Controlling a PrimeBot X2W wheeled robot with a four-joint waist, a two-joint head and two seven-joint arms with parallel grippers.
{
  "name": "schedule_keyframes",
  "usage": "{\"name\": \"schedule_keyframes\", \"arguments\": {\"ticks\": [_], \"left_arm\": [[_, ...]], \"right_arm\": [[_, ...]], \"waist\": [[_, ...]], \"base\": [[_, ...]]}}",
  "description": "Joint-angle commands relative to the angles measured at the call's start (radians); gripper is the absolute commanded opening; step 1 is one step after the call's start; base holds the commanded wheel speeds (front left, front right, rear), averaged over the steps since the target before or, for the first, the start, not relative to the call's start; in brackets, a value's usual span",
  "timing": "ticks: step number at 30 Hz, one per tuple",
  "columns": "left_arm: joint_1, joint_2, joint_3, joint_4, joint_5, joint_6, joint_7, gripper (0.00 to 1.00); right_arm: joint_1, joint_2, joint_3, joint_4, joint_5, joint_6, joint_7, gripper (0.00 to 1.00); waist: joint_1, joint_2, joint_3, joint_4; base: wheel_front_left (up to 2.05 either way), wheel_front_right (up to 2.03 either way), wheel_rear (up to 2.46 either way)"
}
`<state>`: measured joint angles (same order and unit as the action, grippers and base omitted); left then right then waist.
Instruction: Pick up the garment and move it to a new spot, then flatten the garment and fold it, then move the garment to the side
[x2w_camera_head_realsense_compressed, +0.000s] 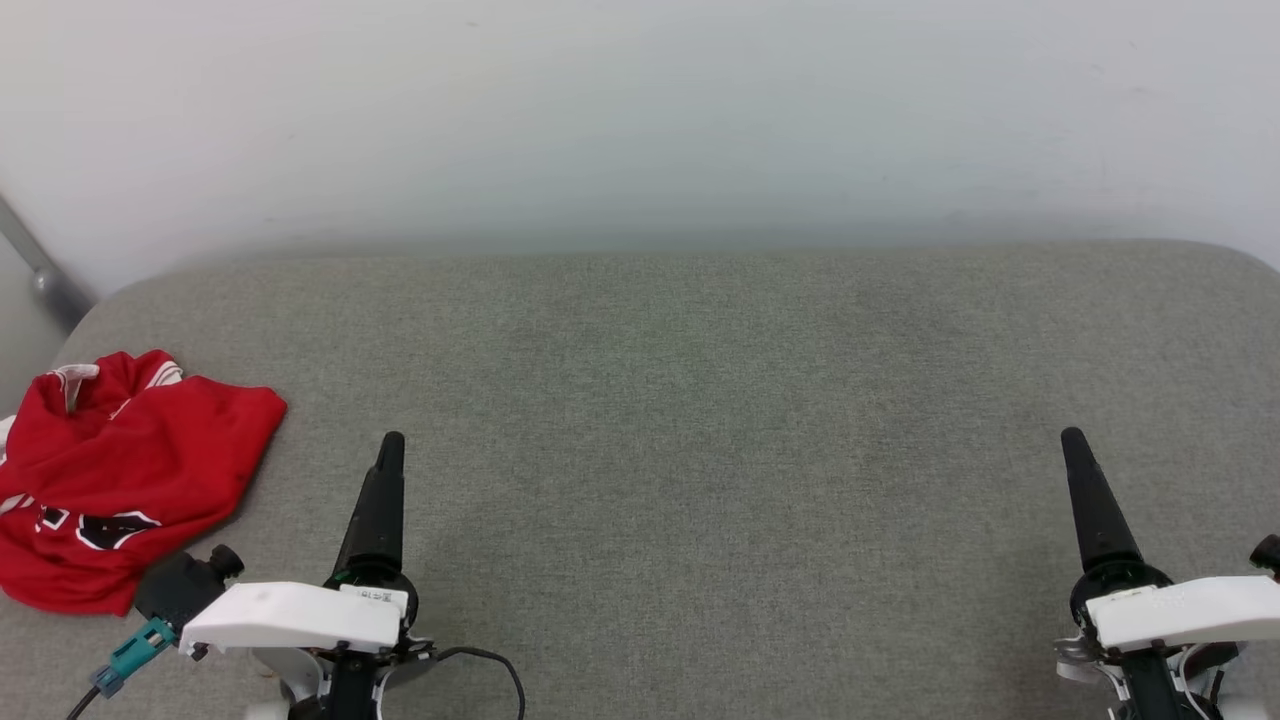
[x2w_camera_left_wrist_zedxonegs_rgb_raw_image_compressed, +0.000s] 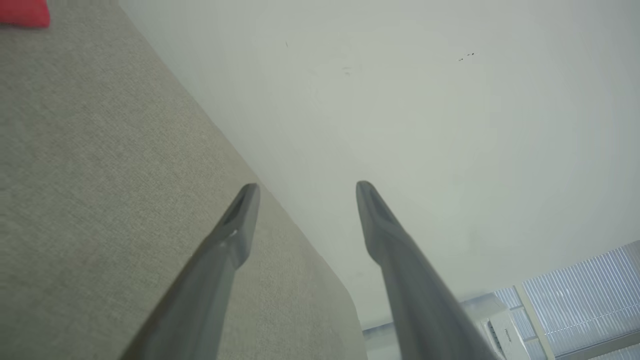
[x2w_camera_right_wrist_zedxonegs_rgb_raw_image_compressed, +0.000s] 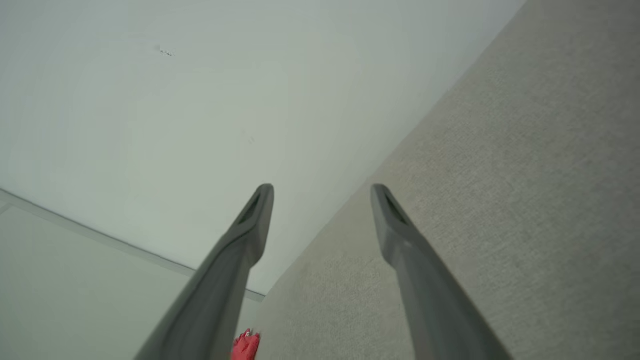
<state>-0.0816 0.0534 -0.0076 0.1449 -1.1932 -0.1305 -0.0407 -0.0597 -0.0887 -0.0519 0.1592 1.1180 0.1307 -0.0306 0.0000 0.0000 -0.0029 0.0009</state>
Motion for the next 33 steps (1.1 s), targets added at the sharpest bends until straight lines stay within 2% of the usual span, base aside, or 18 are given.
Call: {"name": "schedule_keyframes", "arguments": {"ticks": [1,19,33], "left_arm": [[-0.012,0.002,-0.005,-0.021,0.053,-0.001,-0.012,1.00],[-0.017,0.034,-0.068,0.030,0.462,0.004,-0.071,1.00],[-0.034,0.049,-0.098,0.045,0.673,0.033,-0.107,1.00]], "right_arm": [[-0.005,-0.007,0.005,-0.024,-0.059,0.000,-0.009,1.00],[0.014,-0.019,0.022,-0.083,-0.428,0.000,0.014,1.00],[0.030,-0.008,0.015,-0.102,-0.608,0.000,0.023,1.00]], "waist": [[0.0000,0.0000,-0.001,0.000],[0.0000,0.0000,-0.012,0.001],[0.0000,0.0000,-0.014,0.004]], "base": [[0.00,0.00,0.00],[0.00,0.00,0.00],[0.00,0.00,0.00]]}}
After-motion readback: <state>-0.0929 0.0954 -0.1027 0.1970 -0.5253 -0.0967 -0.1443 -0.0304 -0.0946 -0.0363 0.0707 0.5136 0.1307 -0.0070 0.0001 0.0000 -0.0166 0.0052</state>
